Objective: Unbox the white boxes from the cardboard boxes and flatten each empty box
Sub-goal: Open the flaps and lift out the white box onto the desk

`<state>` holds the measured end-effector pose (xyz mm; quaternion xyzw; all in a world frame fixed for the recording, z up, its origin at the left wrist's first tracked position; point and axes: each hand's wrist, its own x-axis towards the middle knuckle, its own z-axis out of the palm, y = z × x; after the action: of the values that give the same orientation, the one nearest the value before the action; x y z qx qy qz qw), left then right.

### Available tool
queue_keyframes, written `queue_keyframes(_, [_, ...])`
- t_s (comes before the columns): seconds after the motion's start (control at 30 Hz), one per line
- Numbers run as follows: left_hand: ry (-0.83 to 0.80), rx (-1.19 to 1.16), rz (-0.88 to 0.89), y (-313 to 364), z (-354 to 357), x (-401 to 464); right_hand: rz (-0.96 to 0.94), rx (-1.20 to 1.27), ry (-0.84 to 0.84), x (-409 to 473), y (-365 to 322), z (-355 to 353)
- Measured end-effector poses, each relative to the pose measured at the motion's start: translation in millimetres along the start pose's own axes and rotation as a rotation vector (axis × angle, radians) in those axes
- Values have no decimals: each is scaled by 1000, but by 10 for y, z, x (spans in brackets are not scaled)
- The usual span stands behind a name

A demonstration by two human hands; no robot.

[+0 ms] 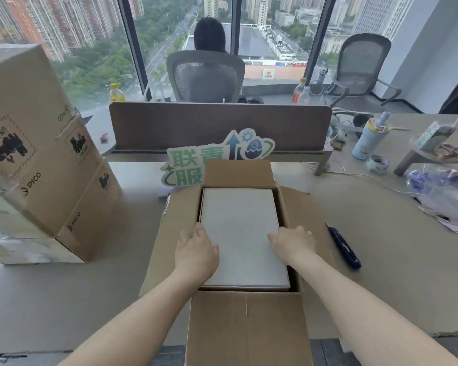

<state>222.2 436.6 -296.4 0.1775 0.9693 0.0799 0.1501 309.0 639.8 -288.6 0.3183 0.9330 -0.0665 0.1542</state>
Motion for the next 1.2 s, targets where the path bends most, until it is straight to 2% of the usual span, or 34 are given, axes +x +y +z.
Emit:
queue_keyframes(0.1, [15, 142, -22, 140, -40, 88, -30, 49, -19, 20, 93, 0])
queue_keyframes(0.3, [-153, -152, -252, 395, -166, 365, 9, 195, -109, 158, 101, -142])
queue_keyframes(0.5, [-107, -182, -242, 450, -250, 333, 20, 231, -120, 237, 158, -116])
queue_keyframes(0.6, [-172, -235, -202, 327, -354, 405, 48, 256, -166, 205, 144, -170])
queue_keyframes(0.73, [-245, -319, -235, 338, -399, 406, 40, 227, -195, 117, 114, -218])
queue_keyframes(0.8, [-286, -435, -304, 339, -286, 362, 46, 251, -216, 109, 99, -210])
queue_keyframes(0.97, [-169, -458, -259, 216, -105, 289, 112, 437, -178, 80, 103, -208])
queue_keyframes(1.2, [45, -564, -171, 130, -204, 155, 73, 793, 105, 16, 142, -172])
